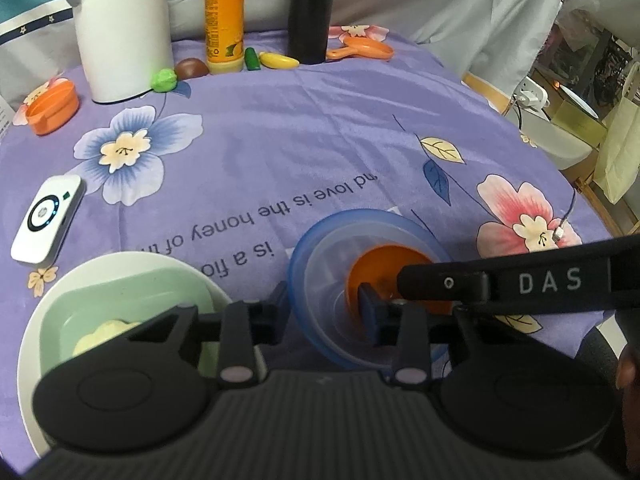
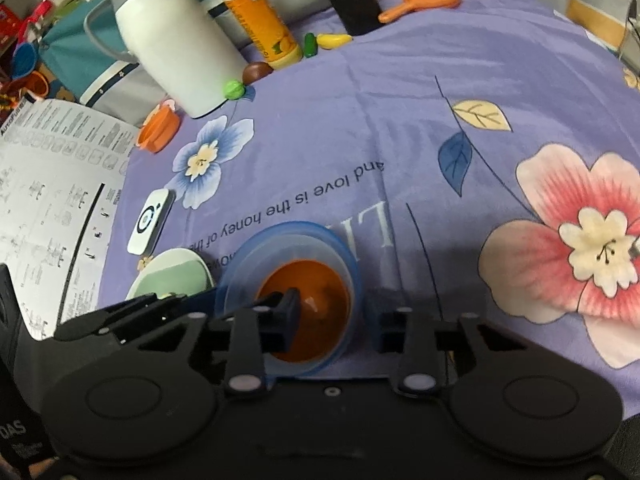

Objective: Organize plates and bowls
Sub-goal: 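Lift the nested bowls with both grippers and lower them onto the plate stack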

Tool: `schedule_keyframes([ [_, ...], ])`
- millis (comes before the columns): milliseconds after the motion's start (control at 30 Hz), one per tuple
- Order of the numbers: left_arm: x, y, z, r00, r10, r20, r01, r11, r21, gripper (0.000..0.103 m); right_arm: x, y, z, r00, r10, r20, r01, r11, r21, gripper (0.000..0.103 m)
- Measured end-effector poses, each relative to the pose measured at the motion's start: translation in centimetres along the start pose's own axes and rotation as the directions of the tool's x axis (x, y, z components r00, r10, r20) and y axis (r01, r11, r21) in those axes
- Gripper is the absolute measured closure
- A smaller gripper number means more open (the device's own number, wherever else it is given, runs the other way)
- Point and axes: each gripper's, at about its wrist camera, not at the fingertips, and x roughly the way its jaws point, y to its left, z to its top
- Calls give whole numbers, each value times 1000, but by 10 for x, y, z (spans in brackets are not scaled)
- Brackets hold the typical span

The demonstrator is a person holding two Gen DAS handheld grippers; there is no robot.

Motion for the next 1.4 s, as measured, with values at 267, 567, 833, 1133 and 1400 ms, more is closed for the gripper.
schedule_keyframes([
  [267,5,-3,0,1000,8,-26,-9,1000,0,68,2,-2,2,1000,-12,9,12,1000,-3,71],
  [567,-4,-7,5,999,15,-41,-15,1000,-3,69,-2,0,3,999,-35,1,35,999,-8,71],
  [833,-38,13,17,998,62,-2,-62,997,-51,69,-14,28,12,1000,-8,14,8,999,-52,71],
  [1133,-87,77,15,989,142,40,-134,979,-150,69,-12,101,23,998,69,-2,-69,983,-171,71],
  [1400,-105,120,-7,983,185,18,-177,963,-202,69,11,158,15,992,103,-78,-119,963,-240,71],
])
